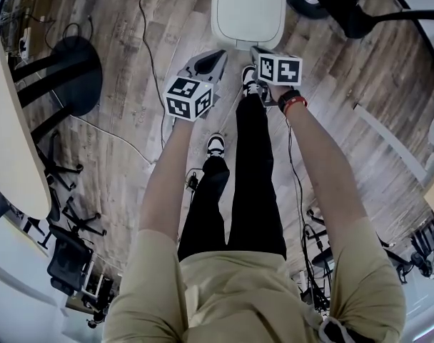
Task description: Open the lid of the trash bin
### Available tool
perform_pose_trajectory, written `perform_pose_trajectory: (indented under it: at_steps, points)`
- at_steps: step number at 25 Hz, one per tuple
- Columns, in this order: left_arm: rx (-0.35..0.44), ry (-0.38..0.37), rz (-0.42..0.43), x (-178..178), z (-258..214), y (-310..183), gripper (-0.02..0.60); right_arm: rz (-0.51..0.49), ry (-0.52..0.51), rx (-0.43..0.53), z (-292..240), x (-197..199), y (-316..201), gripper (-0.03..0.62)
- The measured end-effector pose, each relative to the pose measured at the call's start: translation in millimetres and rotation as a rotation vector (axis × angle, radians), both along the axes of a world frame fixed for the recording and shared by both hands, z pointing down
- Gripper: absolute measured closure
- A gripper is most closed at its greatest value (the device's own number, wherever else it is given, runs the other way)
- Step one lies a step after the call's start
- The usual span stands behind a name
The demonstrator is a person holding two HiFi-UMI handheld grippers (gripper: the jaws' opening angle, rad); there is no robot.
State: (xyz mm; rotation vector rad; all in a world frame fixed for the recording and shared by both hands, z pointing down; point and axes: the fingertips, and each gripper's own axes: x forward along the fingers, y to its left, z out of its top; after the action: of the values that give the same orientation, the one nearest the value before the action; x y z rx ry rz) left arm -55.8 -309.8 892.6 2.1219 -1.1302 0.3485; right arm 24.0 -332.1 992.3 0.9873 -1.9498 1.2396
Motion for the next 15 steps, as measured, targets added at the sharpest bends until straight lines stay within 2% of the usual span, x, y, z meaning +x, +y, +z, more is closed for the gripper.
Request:
perform_pose_trajectory:
  at_steps: [15]
  points:
    - [-0.001, -0.013, 0.005, 6.6, 6.0, -4.3, 0.558, -0.016, 0.01, 0.017, 3.3, -0.2, 1.0, 0.579]
